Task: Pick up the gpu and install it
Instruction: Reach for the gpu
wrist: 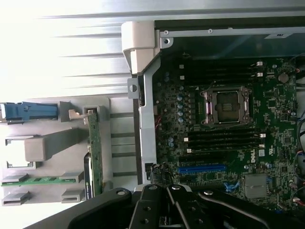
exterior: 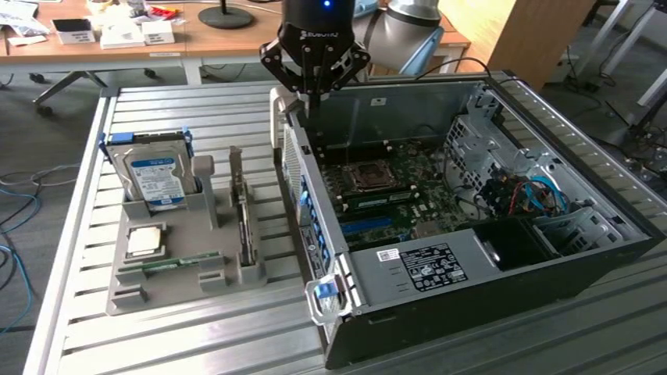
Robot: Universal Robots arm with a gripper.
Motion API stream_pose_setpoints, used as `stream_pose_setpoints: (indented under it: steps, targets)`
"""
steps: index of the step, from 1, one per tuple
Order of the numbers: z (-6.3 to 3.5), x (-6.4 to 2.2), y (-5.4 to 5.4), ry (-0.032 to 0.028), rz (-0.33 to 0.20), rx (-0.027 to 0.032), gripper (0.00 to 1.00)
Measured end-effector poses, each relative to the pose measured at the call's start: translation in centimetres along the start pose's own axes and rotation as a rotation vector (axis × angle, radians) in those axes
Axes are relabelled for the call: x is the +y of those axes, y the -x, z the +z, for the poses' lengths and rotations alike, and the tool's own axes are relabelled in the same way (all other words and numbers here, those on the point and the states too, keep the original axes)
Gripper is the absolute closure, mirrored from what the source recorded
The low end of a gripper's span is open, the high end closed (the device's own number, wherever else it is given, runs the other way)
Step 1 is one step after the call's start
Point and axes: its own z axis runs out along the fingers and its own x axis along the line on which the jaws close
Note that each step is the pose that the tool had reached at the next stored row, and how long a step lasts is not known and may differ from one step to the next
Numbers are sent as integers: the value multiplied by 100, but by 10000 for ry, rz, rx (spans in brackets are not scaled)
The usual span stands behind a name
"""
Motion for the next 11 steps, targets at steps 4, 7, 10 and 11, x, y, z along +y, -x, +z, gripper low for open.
stream_pose_setpoints:
  steps: [4, 7, 10, 11]
  targets:
    - [0, -1, -12, 0, 0, -1, 89]
    - [0, -1, -12, 0, -1, 0, 89]
    - [0, -1, -12, 0, -1, 0, 89]
    - [0, -1, -12, 0, 0, 0, 89]
